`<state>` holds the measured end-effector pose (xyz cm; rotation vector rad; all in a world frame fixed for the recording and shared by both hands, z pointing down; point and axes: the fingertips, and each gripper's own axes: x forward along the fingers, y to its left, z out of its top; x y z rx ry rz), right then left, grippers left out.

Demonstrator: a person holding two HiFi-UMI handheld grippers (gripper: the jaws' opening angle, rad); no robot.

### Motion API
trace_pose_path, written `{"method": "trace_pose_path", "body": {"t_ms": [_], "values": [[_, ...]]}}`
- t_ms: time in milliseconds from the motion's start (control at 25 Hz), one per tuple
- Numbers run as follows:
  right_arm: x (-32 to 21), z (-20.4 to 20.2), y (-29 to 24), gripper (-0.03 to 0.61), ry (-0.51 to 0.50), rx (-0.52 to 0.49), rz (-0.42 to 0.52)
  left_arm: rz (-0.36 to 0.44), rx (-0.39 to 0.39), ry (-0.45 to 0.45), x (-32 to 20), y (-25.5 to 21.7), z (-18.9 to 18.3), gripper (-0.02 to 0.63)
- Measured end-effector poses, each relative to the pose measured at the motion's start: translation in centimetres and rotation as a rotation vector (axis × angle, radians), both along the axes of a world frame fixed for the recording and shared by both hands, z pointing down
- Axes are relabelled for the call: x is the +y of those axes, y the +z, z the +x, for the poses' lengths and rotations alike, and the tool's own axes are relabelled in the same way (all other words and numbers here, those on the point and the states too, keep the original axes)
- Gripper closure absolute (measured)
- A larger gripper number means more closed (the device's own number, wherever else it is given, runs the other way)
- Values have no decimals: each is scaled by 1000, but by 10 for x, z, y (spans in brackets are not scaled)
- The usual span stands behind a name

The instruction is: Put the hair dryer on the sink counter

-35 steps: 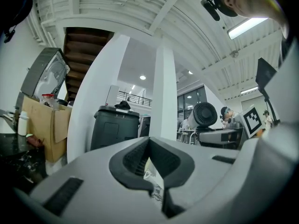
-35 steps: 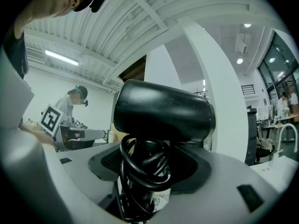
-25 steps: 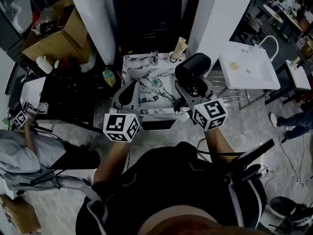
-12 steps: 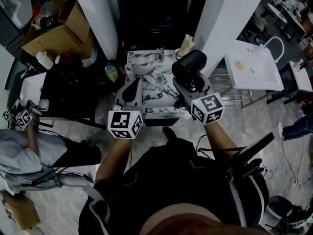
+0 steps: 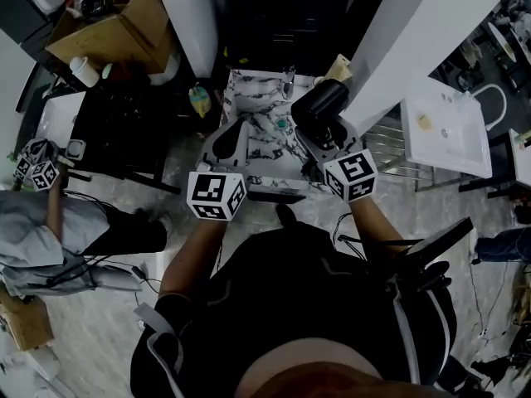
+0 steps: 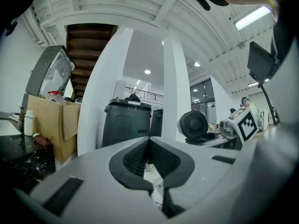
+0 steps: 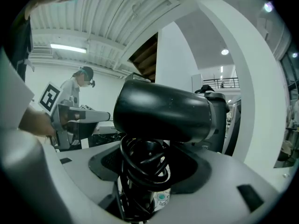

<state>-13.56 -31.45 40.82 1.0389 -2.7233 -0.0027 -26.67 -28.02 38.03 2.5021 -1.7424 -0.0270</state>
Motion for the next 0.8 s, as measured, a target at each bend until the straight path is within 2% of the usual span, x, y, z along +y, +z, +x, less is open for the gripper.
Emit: {"method": "trace_pose_path", "body": {"t_ms": [160, 520, 800], "values": [[-14, -4, 20, 288, -55, 29, -22, -32, -1, -33, -12, 17, 1, 609], [-33, -17, 76, 288, -204, 155, -54, -148, 66, -98, -31, 64, -2, 609], [-41, -29, 111, 288, -331, 229, -52, -185, 83, -147, -40, 88, -4, 609]]}}
